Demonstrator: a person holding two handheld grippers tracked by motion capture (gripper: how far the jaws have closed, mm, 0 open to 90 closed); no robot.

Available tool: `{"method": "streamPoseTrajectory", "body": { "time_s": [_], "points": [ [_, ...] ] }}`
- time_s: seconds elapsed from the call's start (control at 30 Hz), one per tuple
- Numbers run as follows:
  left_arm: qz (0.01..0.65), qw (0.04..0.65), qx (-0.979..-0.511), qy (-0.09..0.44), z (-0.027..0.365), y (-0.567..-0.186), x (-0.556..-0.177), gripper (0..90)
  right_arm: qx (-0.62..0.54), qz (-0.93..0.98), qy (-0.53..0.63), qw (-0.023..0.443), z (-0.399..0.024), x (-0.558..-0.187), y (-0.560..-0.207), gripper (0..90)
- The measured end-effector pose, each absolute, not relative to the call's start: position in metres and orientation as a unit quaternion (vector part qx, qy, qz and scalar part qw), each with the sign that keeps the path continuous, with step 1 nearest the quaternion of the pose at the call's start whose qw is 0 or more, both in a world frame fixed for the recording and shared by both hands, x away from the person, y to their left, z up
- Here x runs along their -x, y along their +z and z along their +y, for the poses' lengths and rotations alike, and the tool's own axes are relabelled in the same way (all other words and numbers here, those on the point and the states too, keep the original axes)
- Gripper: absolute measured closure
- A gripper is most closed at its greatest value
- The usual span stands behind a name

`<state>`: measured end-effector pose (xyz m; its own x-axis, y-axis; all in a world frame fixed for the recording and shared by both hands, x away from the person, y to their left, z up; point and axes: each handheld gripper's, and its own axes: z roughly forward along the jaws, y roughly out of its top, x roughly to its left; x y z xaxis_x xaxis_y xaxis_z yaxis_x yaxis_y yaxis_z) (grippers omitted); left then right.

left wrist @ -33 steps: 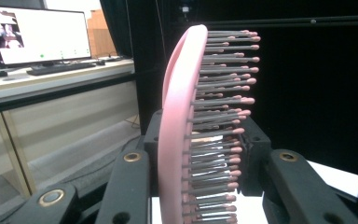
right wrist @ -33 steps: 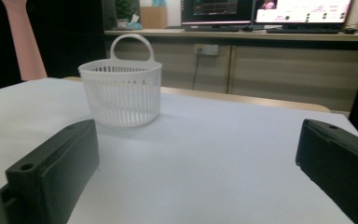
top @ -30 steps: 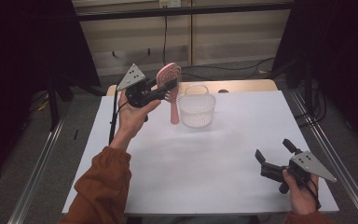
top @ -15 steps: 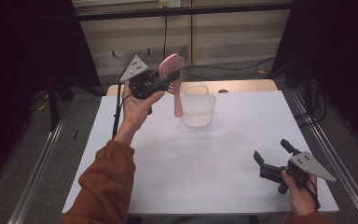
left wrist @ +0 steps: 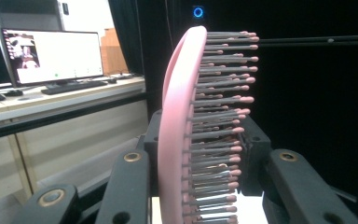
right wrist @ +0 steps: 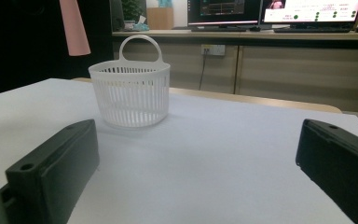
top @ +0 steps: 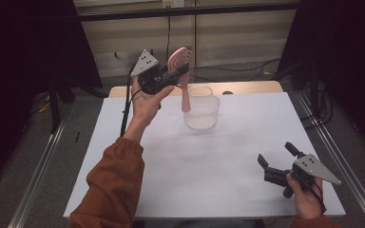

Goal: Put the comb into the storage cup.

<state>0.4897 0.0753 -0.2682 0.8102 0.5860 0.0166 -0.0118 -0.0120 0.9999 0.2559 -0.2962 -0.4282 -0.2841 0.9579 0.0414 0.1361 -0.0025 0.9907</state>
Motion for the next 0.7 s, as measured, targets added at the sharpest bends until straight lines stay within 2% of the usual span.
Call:
{"method": "streamPoseTrajectory", "body": {
  "time_s": [0.7],
  "points": [
    [0.21,0.66,-0.685,0.226,0.047,-0.29,-0.506,64.2,-0.46,0.596,0.538,0.379,-0.296,-0.256,-0.429,0.0]
  ]
}}
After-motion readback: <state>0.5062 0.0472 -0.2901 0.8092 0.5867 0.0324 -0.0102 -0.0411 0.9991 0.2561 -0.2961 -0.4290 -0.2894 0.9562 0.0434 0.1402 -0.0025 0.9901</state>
